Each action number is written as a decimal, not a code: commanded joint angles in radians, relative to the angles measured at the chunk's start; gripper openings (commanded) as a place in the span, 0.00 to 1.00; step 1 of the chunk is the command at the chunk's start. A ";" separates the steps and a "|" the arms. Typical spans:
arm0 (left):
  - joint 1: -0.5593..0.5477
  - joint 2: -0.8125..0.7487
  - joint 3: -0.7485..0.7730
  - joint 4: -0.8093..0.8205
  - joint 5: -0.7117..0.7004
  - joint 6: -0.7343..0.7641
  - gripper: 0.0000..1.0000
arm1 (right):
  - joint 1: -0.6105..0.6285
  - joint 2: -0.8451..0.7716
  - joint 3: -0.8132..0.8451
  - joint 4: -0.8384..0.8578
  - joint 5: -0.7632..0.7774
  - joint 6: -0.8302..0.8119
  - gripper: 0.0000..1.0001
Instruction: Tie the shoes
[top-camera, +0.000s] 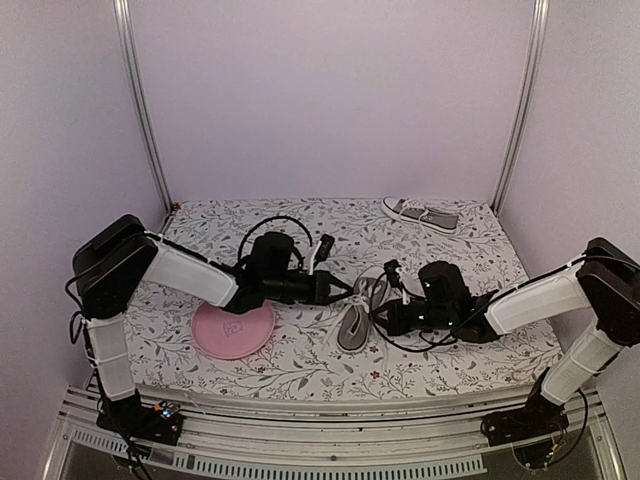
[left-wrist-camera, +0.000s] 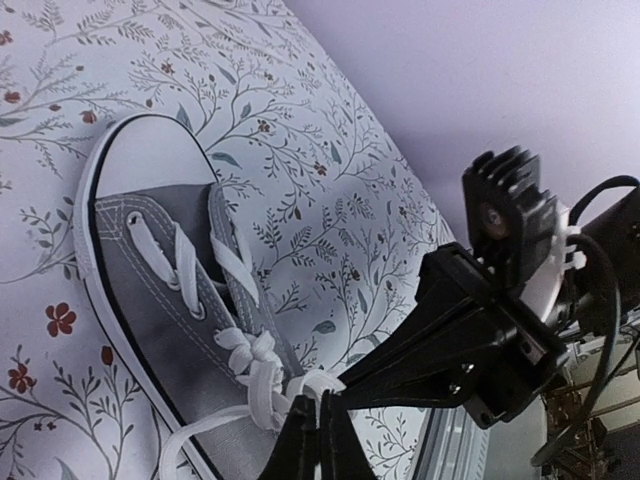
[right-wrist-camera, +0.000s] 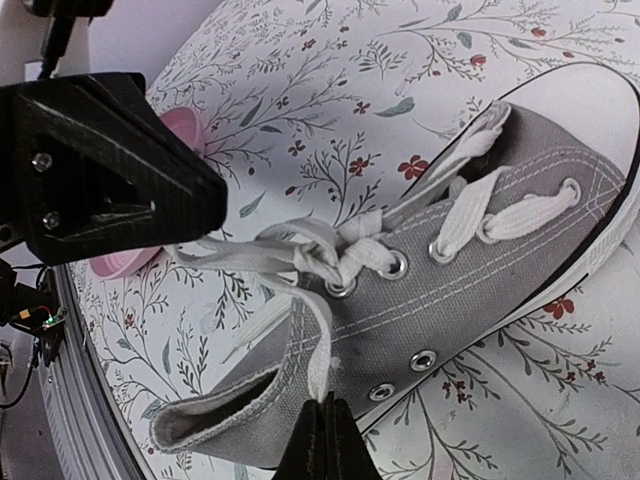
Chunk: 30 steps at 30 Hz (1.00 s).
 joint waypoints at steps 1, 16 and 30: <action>-0.011 -0.049 -0.036 0.073 0.021 0.002 0.00 | 0.010 0.039 0.028 0.036 -0.036 0.018 0.02; -0.020 -0.098 -0.172 0.106 0.037 -0.018 0.22 | 0.010 0.018 -0.004 0.036 0.017 0.039 0.02; 0.024 -0.096 0.033 -0.232 -0.046 0.051 0.42 | 0.011 0.004 -0.023 0.042 0.021 0.034 0.02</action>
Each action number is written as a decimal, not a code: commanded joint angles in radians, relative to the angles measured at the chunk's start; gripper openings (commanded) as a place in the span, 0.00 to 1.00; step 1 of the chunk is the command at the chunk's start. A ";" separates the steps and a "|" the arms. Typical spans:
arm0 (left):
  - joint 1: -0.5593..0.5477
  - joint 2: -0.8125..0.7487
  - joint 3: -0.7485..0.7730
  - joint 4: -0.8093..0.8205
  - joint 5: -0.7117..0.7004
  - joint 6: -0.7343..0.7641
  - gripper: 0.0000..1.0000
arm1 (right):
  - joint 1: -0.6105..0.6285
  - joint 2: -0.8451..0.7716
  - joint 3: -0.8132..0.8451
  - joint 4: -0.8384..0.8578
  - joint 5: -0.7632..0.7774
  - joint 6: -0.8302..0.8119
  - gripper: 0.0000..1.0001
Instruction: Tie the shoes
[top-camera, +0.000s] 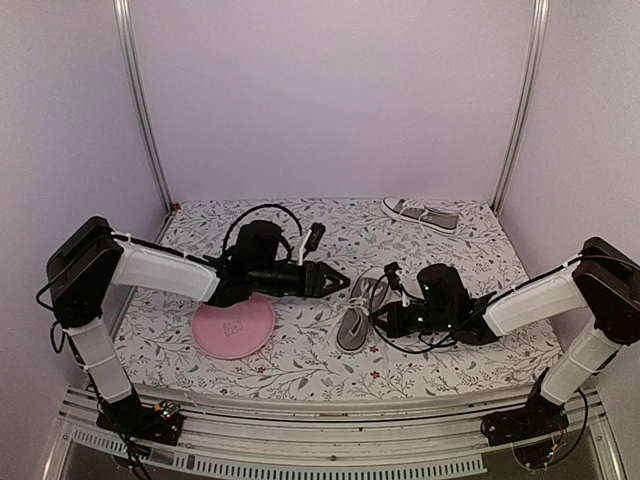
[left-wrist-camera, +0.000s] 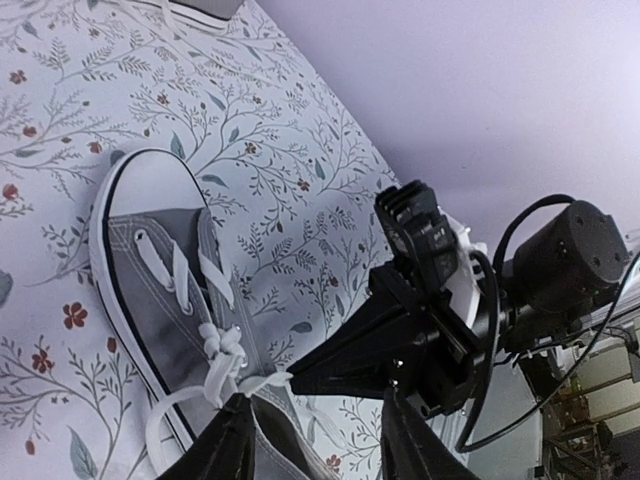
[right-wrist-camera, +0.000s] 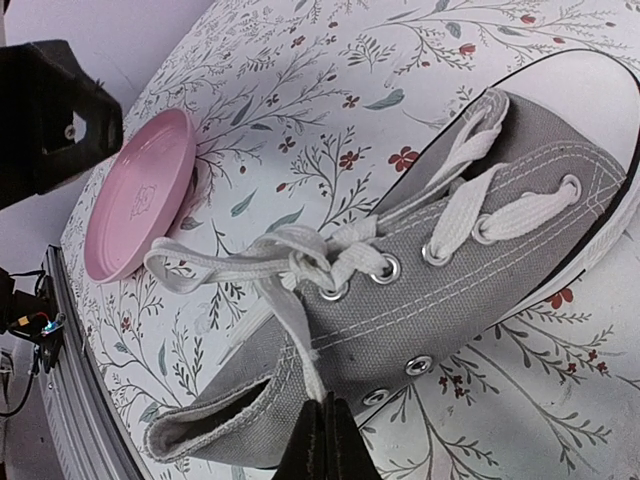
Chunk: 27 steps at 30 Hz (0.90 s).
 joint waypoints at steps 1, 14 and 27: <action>0.018 0.083 0.106 -0.154 -0.034 0.047 0.41 | 0.005 -0.023 -0.016 0.031 0.016 0.006 0.02; 0.019 0.230 0.203 -0.199 0.012 0.064 0.25 | 0.005 -0.012 -0.014 0.037 0.009 0.013 0.02; 0.015 0.236 0.182 -0.148 0.041 0.047 0.21 | 0.006 -0.003 -0.006 0.038 0.003 0.015 0.02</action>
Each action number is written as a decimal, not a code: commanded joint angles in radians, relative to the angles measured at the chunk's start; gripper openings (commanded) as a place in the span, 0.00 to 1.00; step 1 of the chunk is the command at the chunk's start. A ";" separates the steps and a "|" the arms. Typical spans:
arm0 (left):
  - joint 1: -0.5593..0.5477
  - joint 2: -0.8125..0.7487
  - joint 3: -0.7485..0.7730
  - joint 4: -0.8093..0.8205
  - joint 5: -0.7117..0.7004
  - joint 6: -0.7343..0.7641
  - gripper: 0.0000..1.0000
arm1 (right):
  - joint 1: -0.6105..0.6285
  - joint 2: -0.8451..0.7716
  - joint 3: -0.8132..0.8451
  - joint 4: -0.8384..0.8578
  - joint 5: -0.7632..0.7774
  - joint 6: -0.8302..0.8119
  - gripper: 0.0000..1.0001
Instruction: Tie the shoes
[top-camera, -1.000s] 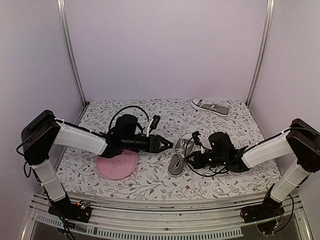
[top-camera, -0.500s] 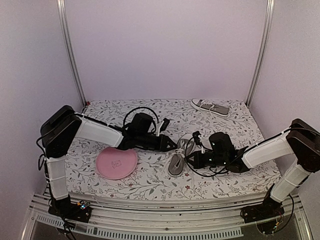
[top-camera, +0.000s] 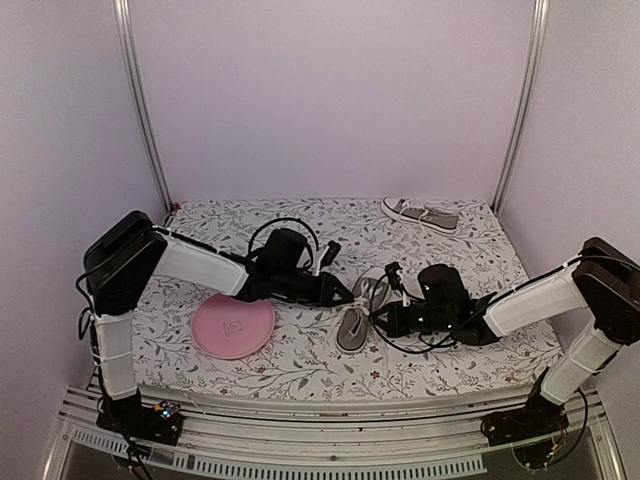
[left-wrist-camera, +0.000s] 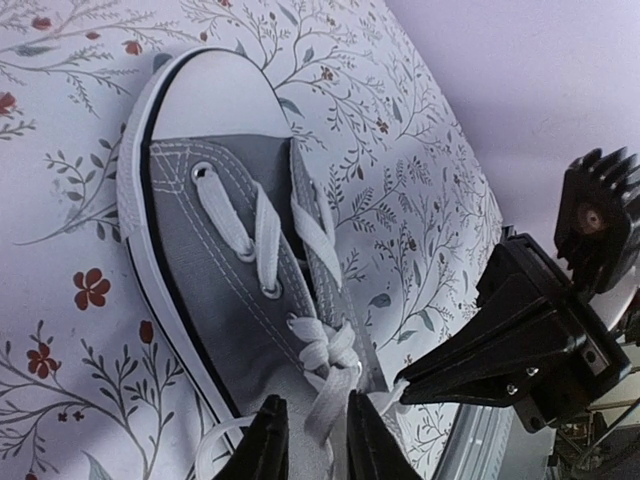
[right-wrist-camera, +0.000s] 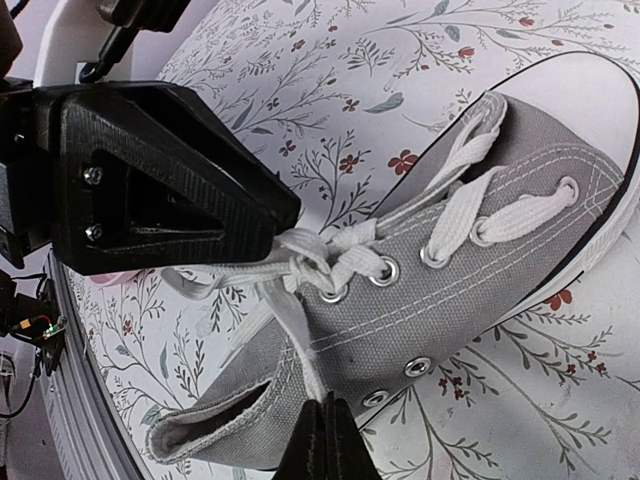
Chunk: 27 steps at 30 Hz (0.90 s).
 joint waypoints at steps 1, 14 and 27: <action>0.008 0.009 -0.008 0.040 0.026 0.005 0.21 | 0.005 -0.003 0.000 0.022 -0.002 0.008 0.02; 0.001 0.020 -0.019 0.060 0.035 -0.011 0.08 | 0.005 -0.009 -0.002 0.021 -0.001 0.011 0.02; -0.001 0.007 -0.020 0.122 0.023 -0.026 0.00 | 0.005 -0.045 0.024 -0.004 0.022 0.010 0.02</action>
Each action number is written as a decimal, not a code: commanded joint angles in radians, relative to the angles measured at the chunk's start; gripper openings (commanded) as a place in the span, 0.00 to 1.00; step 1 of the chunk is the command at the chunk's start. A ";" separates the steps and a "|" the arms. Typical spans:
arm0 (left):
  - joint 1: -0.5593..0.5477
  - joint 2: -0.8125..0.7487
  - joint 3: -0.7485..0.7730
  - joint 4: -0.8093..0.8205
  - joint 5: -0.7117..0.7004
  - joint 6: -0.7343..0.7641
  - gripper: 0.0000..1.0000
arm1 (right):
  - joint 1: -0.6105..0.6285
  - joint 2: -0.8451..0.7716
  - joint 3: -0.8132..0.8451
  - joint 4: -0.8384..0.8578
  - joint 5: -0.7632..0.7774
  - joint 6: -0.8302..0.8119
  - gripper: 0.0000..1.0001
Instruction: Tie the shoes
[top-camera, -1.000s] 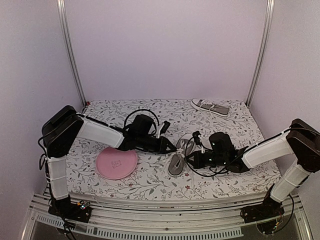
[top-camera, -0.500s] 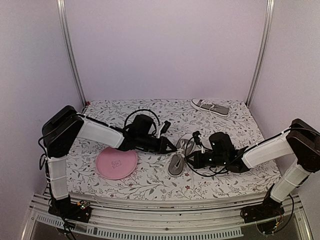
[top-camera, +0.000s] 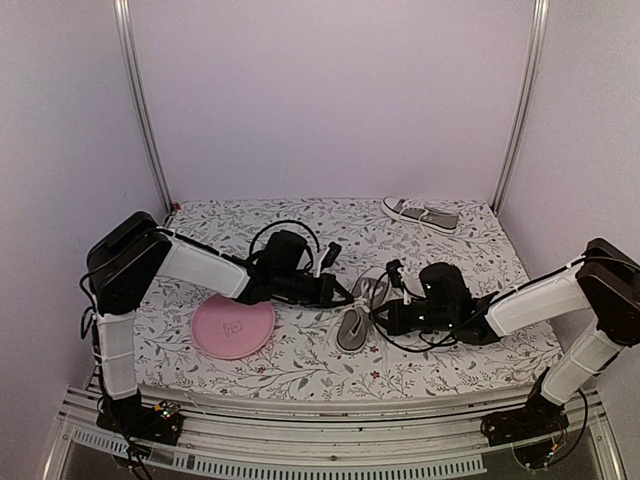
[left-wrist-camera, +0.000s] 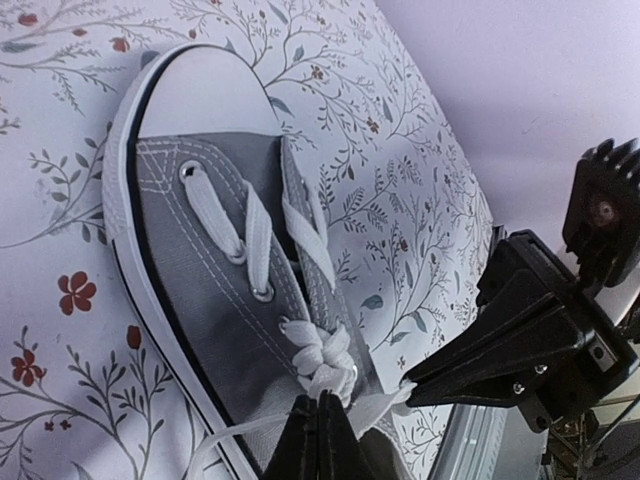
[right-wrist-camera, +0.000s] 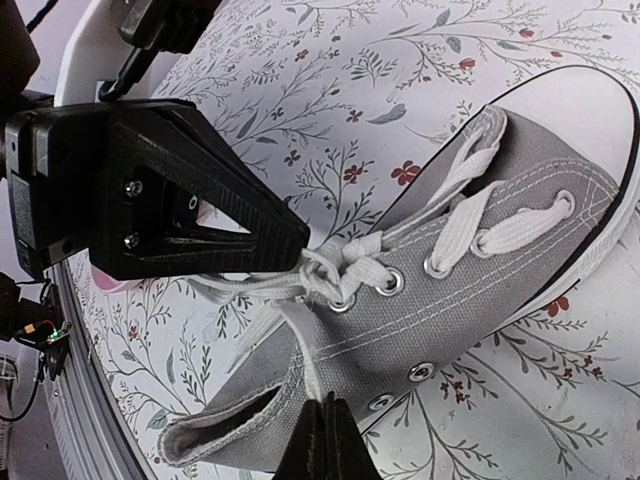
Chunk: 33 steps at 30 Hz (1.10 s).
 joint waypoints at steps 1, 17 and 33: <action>-0.001 -0.014 -0.007 0.081 -0.006 -0.009 0.00 | 0.006 -0.030 0.033 -0.010 0.021 0.005 0.02; 0.003 -0.018 0.008 0.060 -0.033 0.008 0.03 | 0.005 0.029 0.123 -0.067 0.051 0.029 0.02; 0.010 0.008 0.026 -0.005 -0.034 0.030 0.21 | 0.005 0.029 0.108 -0.061 0.043 0.036 0.02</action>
